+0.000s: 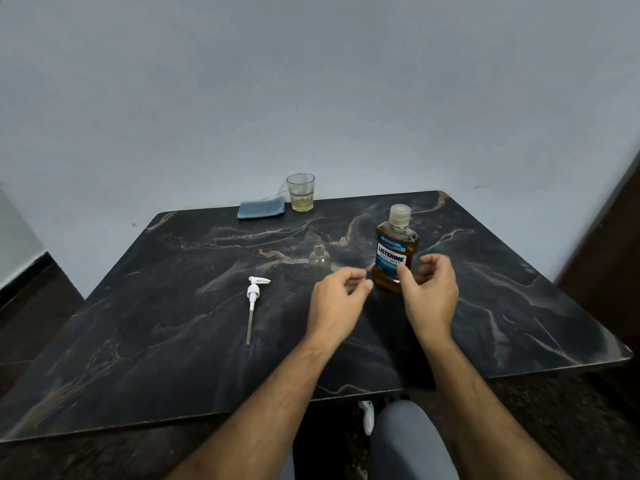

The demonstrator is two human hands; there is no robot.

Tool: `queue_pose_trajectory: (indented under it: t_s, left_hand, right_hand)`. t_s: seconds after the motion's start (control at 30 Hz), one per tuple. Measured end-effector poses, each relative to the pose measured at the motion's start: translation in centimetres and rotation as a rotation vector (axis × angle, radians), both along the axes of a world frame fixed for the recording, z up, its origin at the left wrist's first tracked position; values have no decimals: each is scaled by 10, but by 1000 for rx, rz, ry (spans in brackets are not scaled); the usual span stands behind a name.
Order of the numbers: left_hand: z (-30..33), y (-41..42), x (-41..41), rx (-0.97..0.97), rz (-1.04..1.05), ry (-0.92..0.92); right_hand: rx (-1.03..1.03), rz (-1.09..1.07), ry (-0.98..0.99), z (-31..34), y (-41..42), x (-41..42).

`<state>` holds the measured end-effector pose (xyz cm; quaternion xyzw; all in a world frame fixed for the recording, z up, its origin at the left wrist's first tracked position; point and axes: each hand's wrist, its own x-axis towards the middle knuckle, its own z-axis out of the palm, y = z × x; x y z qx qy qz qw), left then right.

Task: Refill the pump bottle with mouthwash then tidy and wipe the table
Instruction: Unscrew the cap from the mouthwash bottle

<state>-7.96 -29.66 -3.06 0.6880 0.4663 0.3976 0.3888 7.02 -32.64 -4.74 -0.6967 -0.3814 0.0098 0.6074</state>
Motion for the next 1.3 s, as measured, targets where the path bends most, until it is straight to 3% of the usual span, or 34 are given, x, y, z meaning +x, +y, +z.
queue_pose_trajectory:
  t_s: [0.2,0.4,0.63,0.8,1.07,1.2,1.3]
  left_hand:
    - [27,15,35,7,-7,-108]
    - [62,40,50,84,-24,-152]
    - [96,65,64,78,-270,-1]
    - [97,76,67,102,-339,158]
    - [83,74,70,243,-189,185]
    - [80,60,75,391,46,257]
    - [81,53,79,396,147,244]
  right_hand:
    - [-223,294,68,3,23,33]
    - [-254,407,56,7,36,39]
    - [-152,465,147,23,35,40]
    - [-201,525,116,31,37,46]
    - [-235,382,13,25,38,35]
    - [-227,257,-71,22,36,24]
    - [-227,250,-57,22,35,21]
